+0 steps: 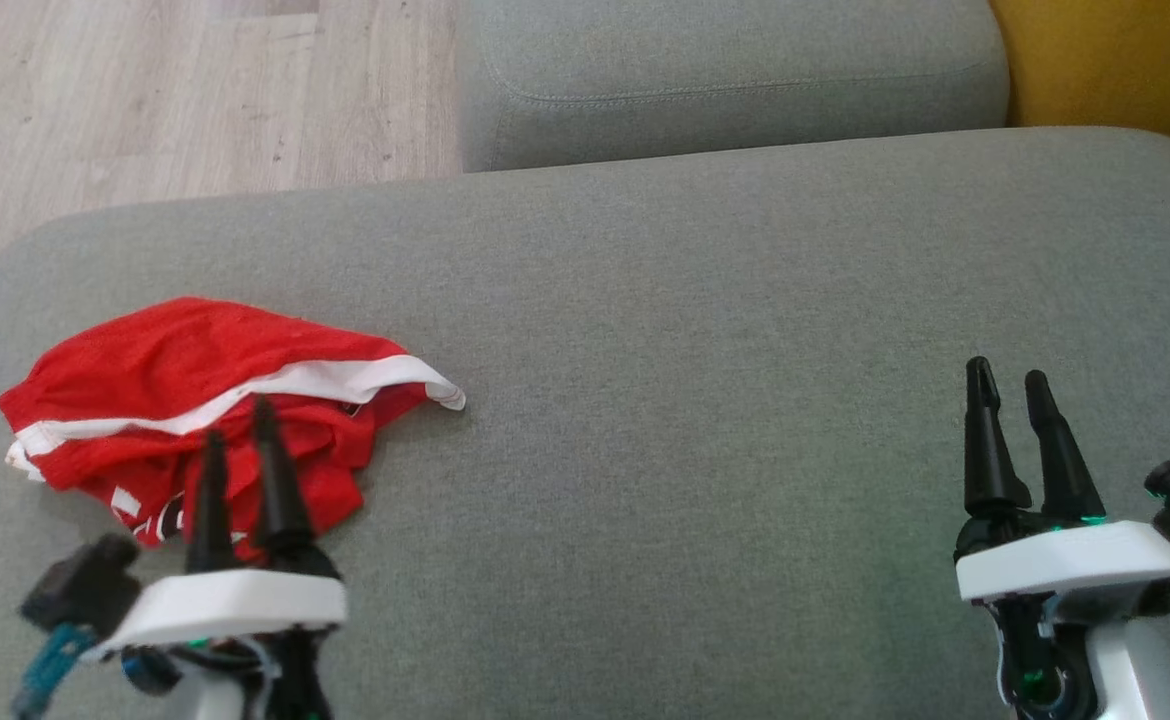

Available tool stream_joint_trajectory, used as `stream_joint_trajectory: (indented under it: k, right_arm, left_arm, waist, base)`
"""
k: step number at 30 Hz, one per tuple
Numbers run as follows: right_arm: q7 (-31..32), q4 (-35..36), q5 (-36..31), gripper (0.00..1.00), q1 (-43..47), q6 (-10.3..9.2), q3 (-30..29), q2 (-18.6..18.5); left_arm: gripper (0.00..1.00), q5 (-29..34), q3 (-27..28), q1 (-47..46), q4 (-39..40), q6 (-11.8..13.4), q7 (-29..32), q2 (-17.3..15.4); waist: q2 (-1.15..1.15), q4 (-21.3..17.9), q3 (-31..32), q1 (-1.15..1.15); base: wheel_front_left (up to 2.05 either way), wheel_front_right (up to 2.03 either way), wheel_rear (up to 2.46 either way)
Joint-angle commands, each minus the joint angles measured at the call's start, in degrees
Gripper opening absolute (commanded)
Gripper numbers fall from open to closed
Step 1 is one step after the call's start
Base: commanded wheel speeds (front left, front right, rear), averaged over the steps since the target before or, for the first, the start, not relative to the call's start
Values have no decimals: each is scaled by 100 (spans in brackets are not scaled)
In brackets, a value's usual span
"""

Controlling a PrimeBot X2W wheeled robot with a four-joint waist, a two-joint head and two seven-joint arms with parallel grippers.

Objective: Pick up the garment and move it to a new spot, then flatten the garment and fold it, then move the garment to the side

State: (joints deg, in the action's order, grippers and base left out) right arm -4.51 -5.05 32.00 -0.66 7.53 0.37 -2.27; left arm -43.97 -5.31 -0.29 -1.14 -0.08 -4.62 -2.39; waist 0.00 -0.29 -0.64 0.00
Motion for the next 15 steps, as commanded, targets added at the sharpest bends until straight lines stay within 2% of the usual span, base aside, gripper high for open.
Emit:
stream_joint_trajectory:
  k: [1,7,15]
  right_arm:
    - [-77,258,-211,100,-259,-2,94,-37]
    - [-179,172,-677,100,-244,-3,117,-40]
    - [-308,-26,-1399,100,-227,-3,146,-43]
  left_arm:
    - [100,215,12,-263,229,-33,-60,-65]
    - [100,875,-427,-310,109,32,-162,-255]
    - [100,1577,-972,-427,9,324,-298,-532]
  waist:
    - [0,-2,-2,0]
    - [0,-17,-4,0]
    - [0,-55,6,0]
  base:
    - [0,0,0]
    - [0,0,0]
    - [0,0,0]
